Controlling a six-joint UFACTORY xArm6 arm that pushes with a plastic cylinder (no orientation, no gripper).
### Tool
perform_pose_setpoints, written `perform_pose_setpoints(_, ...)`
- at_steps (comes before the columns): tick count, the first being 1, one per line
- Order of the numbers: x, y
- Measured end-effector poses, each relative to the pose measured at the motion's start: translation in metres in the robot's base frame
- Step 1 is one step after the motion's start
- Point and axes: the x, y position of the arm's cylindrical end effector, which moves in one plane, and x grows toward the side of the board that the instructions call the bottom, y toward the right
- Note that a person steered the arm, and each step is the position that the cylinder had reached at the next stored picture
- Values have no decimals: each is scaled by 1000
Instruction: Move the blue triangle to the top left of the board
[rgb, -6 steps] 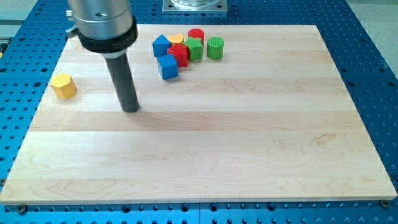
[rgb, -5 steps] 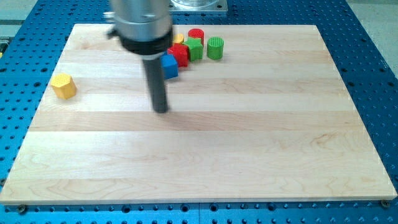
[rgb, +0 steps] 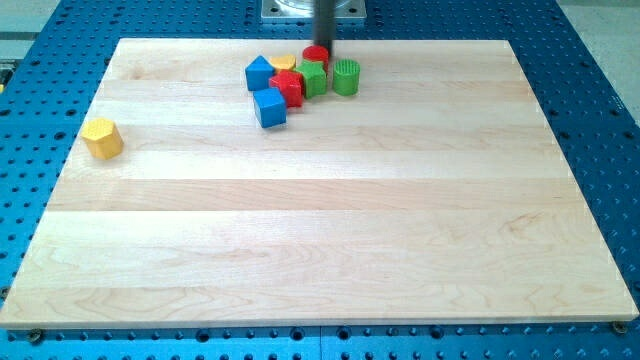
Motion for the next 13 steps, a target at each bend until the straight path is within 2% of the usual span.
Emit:
perform_pose_setpoints(1,17,-19)
perform_pose_setpoints(2,25,38)
perform_pose_setpoints(3,35,46)
perform_pose_setpoints(5,89,-61)
perform_pose_setpoints(6,112,-63)
perform_pose_setpoints(7,89,-68)
perform_pose_setpoints(8,61,-115)
perform_pose_setpoints(10,102,-136)
perform_pose_setpoints(11,96,-207)
perform_pose_setpoints(12,66,-180)
perform_pose_setpoints(13,77,-180)
